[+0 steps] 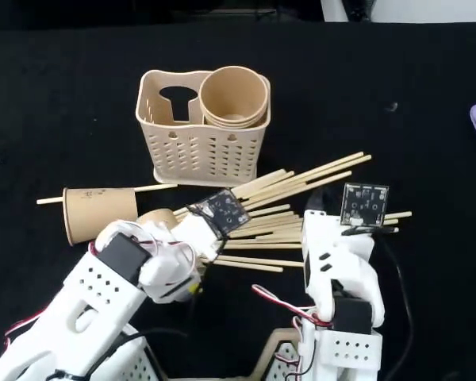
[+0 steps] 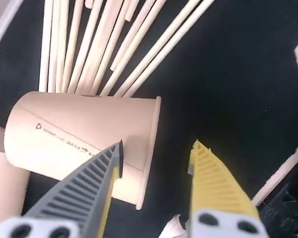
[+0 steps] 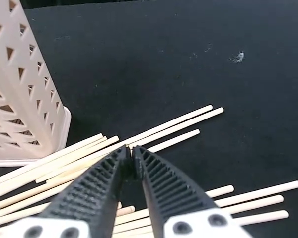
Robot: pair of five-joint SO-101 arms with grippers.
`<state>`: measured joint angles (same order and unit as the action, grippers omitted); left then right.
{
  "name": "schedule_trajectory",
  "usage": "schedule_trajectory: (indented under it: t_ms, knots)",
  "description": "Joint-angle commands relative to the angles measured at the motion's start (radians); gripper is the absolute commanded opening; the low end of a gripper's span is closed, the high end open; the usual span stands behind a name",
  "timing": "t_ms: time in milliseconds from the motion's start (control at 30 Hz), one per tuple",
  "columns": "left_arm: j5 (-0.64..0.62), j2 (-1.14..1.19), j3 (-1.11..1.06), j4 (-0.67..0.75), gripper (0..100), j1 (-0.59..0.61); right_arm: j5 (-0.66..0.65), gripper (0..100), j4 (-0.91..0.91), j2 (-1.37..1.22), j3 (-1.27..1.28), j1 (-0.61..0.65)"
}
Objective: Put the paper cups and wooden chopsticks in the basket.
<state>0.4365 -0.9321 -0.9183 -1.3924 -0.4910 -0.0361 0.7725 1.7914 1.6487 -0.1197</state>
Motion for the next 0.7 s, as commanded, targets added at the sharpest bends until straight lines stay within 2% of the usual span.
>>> schedule_trajectory:
  t_ms: [0,167,233,567,667]
  knots:
    - [0.023,0.002,0.010,0.009,23,0.041,-0.009,1.5,0.008,0.018,-0.042,-0.009]
    - [0.060,-0.037,0.008,0.000,9,0.059,-0.009,1.5,0.008,0.018,-0.042,-0.009]
    - [0.060,-0.080,0.024,-0.044,2,0.054,-0.011,1.5,0.008,0.018,-0.041,-0.009]
    - [0.057,-0.344,0.266,-0.361,3,0.064,-0.011,1.5,0.008,0.018,-0.038,-0.008]
    - [0.055,-0.354,0.343,-0.368,3,0.148,-0.011,1.5,0.008,0.018,-0.038,-0.008]
